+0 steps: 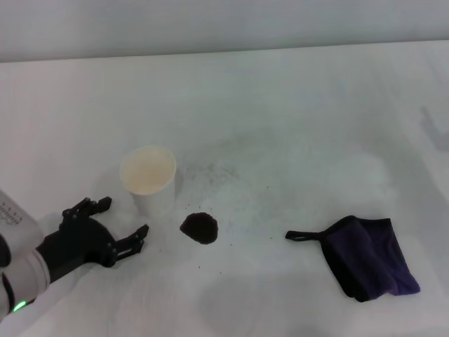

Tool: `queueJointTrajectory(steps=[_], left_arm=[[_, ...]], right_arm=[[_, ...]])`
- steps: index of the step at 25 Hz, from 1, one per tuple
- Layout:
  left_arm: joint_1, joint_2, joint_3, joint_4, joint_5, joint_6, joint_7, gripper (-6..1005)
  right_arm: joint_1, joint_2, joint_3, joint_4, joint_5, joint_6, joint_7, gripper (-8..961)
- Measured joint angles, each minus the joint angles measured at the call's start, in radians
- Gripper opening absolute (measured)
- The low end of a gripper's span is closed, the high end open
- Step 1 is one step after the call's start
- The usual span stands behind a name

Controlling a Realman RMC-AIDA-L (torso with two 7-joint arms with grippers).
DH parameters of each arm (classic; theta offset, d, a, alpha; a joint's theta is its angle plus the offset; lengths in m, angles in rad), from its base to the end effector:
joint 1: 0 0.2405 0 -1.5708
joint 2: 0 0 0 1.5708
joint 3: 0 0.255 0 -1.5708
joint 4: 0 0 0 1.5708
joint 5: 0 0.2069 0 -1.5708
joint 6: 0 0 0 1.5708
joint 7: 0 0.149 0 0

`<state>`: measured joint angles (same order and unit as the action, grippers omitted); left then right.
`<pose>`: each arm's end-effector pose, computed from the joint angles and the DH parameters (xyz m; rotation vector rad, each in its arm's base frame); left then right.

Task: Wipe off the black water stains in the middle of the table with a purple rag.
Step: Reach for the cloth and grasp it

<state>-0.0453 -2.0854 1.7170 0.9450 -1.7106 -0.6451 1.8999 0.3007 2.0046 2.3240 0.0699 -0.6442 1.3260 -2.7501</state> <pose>-0.3048 0.2698 -0.0848 -2.4417 -0.5740 -0.2179 0.3888 0.2838 0.0594 -1.4853 0.5563 0.6910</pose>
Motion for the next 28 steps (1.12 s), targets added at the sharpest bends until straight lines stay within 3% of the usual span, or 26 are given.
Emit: queueJointTrajectory(steps=[3, 11, 12, 15, 19, 22, 24, 28], left_arm=[[0.033, 0.000, 0.002, 0.001, -0.036, 0.000, 0.026, 891], [0.105, 0.008, -0.054, -0.052, -0.312, -0.030, 0.215, 892], [0.116, 0.007, -0.082, -0.082, -0.419, -0.052, 0.299, 892], [0.109, 0.009, -0.135, -0.152, -0.574, -0.121, 0.436, 892], [0.056, 0.009, -0.236, -0.278, -0.723, -0.244, 0.575, 892], [0.006, 0.010, -0.319, -0.365, -0.752, -0.312, 0.612, 891], [-0.027, 0.011, -0.370, -0.407, -0.752, -0.341, 0.621, 891], [-0.064, 0.013, -0.437, -0.440, -0.751, -0.360, 0.646, 891]], right_arm=[[-0.011, -0.001, 0.000, 0.015, 0.000, 0.015, 0.005, 868], [-0.044, -0.005, -0.030, 0.082, -0.003, 0.036, 0.153, 868], [-0.047, -0.010, -0.036, 0.094, -0.006, 0.034, 0.202, 868], [-0.052, -0.039, -0.064, 0.132, -0.030, 0.011, 0.387, 866], [-0.049, -0.111, -0.126, 0.225, -0.165, -0.086, 0.759, 855], [-0.037, -0.155, -0.143, 0.310, -0.337, -0.122, 1.037, 847], [-0.033, -0.174, -0.144, 0.394, -0.482, -0.124, 1.216, 841], [-0.025, -0.181, -0.143, 0.629, -0.819, -0.118, 1.598, 830]])
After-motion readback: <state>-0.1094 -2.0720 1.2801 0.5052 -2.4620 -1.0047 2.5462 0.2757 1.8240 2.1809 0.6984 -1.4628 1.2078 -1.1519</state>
